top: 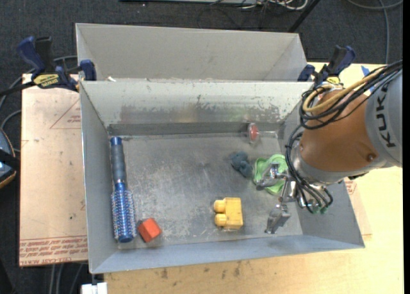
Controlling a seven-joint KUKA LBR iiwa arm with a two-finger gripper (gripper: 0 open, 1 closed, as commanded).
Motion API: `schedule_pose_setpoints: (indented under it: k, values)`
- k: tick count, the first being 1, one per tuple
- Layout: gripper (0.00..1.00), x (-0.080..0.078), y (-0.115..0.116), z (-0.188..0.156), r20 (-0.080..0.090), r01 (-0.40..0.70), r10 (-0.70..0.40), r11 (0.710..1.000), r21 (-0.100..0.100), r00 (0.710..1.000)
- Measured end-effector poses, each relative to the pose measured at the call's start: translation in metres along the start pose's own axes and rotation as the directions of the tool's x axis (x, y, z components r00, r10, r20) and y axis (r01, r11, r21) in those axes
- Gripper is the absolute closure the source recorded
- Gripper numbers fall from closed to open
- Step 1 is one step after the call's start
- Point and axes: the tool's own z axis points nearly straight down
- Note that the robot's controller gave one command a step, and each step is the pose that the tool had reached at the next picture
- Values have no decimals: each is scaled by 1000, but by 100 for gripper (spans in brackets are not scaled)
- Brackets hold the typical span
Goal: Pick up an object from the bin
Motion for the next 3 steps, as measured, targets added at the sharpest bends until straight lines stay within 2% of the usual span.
schedule_pose_setpoints:
  k: [1,2,3]
  values:
    - [0,-5,49,66,25,153,-153,988,6,988]
    - [100,-5,49,65,28,154,-154,988,5,988]
    - [100,0,42,-99,15,435,-435,900,8,900]
